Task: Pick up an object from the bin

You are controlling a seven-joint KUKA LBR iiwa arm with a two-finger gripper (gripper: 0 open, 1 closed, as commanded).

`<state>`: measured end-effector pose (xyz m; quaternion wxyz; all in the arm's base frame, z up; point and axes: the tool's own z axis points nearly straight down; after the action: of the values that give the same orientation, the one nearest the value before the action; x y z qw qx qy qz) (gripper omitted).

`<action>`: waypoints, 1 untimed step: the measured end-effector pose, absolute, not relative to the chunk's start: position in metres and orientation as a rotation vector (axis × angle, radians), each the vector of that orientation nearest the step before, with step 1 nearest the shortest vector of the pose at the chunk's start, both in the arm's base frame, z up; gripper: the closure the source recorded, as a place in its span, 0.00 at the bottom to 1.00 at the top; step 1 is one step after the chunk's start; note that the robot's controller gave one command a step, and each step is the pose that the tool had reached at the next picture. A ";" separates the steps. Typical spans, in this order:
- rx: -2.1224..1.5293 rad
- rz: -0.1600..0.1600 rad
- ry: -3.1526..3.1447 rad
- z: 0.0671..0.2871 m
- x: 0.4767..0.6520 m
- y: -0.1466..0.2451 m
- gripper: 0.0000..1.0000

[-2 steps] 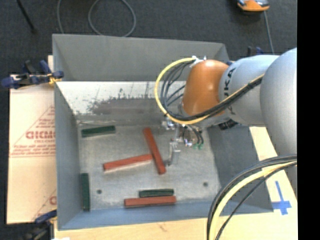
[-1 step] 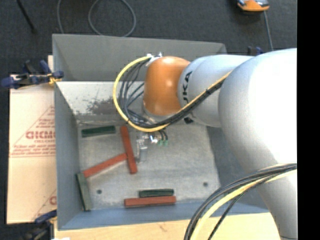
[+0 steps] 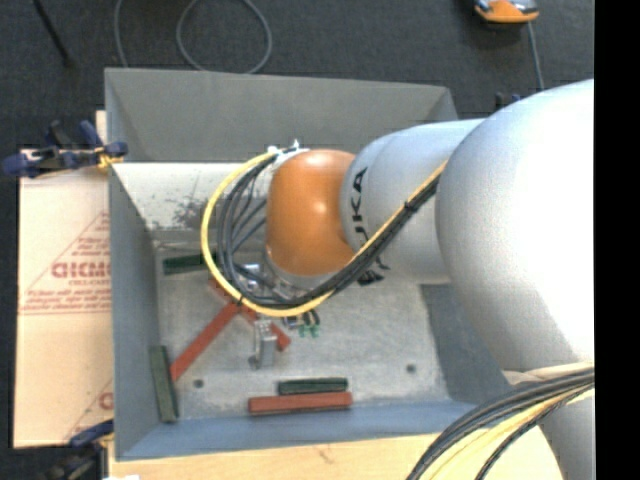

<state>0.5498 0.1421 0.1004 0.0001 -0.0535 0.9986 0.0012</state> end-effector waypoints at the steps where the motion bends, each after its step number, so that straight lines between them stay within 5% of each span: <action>1: -0.339 -0.003 3.117 0.072 0.623 0.077 0.00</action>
Offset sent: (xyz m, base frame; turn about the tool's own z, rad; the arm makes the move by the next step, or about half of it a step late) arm 0.0701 -0.0601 -0.0296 -0.1145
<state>0.6230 0.0774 0.0716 0.0030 -0.1080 0.9941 -0.0010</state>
